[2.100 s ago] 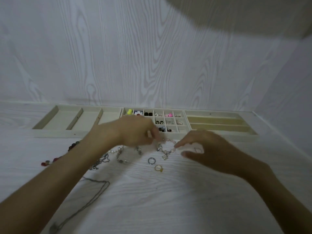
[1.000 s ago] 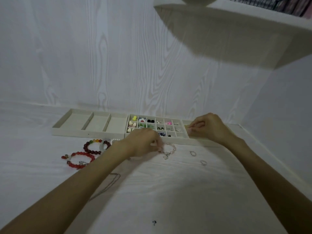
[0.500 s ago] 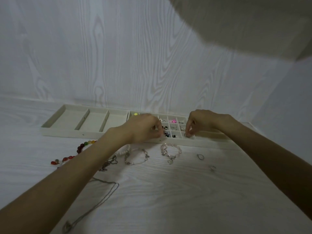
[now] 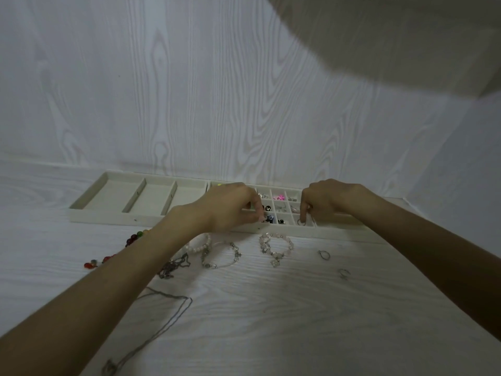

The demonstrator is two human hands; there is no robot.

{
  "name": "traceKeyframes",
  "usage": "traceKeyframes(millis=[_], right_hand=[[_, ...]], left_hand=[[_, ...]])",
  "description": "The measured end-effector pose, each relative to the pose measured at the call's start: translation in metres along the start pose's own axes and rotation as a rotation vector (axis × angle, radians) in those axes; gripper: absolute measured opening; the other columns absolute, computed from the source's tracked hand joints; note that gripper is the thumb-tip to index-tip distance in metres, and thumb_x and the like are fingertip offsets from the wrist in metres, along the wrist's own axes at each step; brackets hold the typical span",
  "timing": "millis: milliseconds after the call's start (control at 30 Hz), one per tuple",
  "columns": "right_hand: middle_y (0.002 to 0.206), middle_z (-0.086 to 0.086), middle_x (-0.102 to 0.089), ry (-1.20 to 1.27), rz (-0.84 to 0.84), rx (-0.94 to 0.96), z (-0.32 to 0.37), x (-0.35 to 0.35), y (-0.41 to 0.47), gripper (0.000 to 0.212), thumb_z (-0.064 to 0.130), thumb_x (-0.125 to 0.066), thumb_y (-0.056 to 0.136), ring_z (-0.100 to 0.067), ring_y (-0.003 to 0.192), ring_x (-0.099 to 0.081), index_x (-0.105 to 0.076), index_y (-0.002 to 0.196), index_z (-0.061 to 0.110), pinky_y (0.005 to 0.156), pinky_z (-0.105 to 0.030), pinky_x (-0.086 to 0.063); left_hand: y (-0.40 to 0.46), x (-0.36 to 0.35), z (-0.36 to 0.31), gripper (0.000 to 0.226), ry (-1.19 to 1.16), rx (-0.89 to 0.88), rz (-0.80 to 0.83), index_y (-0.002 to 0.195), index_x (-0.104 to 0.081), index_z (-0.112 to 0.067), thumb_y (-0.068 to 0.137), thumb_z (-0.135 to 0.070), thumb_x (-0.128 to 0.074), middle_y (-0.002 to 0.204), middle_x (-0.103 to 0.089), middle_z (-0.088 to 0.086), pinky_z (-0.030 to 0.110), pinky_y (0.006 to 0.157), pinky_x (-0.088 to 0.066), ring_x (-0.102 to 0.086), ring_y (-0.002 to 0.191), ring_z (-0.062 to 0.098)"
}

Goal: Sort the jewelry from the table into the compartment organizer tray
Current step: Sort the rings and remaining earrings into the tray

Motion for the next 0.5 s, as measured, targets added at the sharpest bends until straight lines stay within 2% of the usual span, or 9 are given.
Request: traceKeyframes(millis=[100,233,367,500], right_hand=[[0.122,0.004,-0.063,-0.023,0.017,-0.008,0.0002,-0.0002,-0.0033,0.038,0.011,-0.047,0.091,-0.017,0.093,-0.062,-0.070,0.108,0.037,0.072,-0.023,-0.045],[0.114,0.004,-0.066,-0.067,-0.020,-0.001,0.0041,0.0034,-0.0070,0.043,0.009,-0.043,0.091,-0.014,0.078,-0.056,-0.069,0.109,0.038,0.068,-0.022,-0.040],[0.118,0.003,-0.065,-0.097,-0.023,0.004,0.0061,0.0015,-0.0080,0.038,0.013,-0.044,0.094,-0.018,0.093,-0.062,-0.069,0.111,0.036,0.070,-0.022,-0.038],[0.120,0.002,-0.064,-0.107,-0.027,0.002,0.0074,0.0026,-0.0100,0.037,0.014,-0.044,0.094,-0.019,0.096,-0.062,-0.069,0.111,0.035,0.070,-0.022,-0.037]], left_hand=[[-0.0017,0.0020,-0.0006,0.014,0.004,-0.005,-0.002,0.095,-0.069,-0.031,0.090,-0.039,-0.058,0.102,-0.062,-0.014,0.025,0.074,-0.040,-0.051,0.092,0.004],[-0.0026,0.0030,0.0003,0.013,0.010,-0.008,-0.002,0.095,-0.069,-0.033,0.090,-0.039,-0.059,0.105,-0.064,-0.013,0.028,0.079,-0.045,-0.054,0.096,0.006],[-0.0032,0.0030,0.0004,0.012,0.004,-0.011,-0.001,0.094,-0.069,-0.033,0.090,-0.039,-0.059,0.105,-0.064,-0.013,0.029,0.081,-0.046,-0.055,0.097,0.006],[-0.0039,0.0058,-0.0008,0.013,0.022,-0.020,-0.012,0.094,-0.069,-0.033,0.089,-0.040,-0.060,0.101,-0.063,-0.014,0.026,0.075,-0.043,-0.053,0.093,0.004]])
Point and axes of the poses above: each hand's wrist, its own y-axis towards the middle knuckle, its own x-axis out of the back of the hand, z = x × y, the point moved 8 cm from there along y, towards the middle knuckle
